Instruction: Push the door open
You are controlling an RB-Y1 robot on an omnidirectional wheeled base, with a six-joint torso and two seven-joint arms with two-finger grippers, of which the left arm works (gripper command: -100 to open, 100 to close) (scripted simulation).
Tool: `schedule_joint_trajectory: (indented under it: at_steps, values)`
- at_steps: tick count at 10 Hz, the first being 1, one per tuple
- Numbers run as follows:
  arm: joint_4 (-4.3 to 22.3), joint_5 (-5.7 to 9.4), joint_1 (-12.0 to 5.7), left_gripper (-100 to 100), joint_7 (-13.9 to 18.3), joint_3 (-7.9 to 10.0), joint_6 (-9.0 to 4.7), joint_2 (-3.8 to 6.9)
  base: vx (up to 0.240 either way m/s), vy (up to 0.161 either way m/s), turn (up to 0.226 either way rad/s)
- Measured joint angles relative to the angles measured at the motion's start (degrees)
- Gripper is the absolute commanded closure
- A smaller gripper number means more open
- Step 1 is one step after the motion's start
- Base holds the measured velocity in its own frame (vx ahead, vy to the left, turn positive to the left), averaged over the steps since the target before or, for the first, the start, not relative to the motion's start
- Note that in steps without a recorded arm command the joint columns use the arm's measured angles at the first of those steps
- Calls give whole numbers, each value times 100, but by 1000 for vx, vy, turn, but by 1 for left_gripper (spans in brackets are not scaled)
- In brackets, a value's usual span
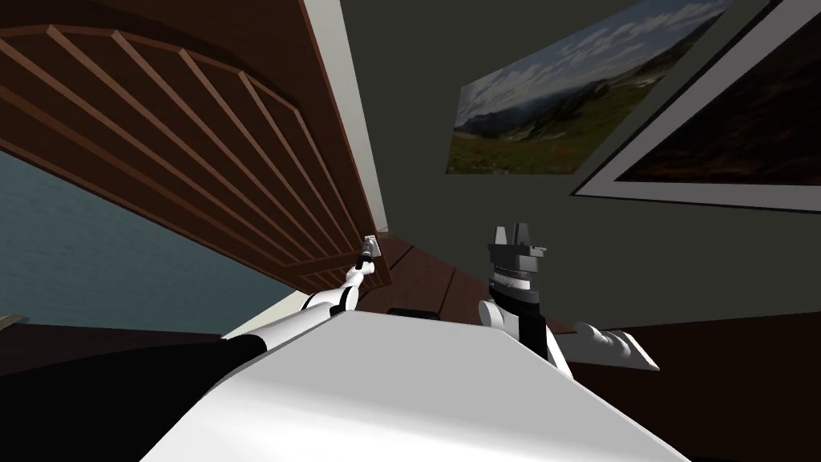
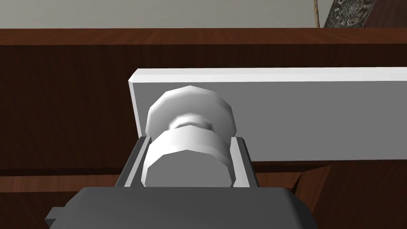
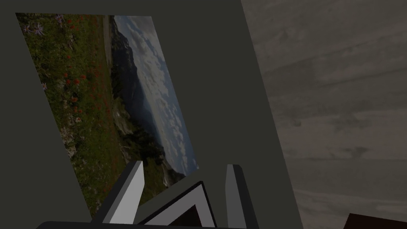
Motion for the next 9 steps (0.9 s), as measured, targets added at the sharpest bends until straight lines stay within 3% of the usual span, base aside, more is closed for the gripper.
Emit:
schedule_joint_trajectory:
  at_steps: [1,4,7,9]
  values:
    - [-213,-4,89,100,0,-7,95,-26,130,-22,202]
    - [-343,-41,204,100,9,50,204,-44,166,-97,121]
    - [-174,-56,130,100,-9,161,119,18,191,-101,126]
    - [-223,-67,164,100,10,202,122,53,175,-75,81]
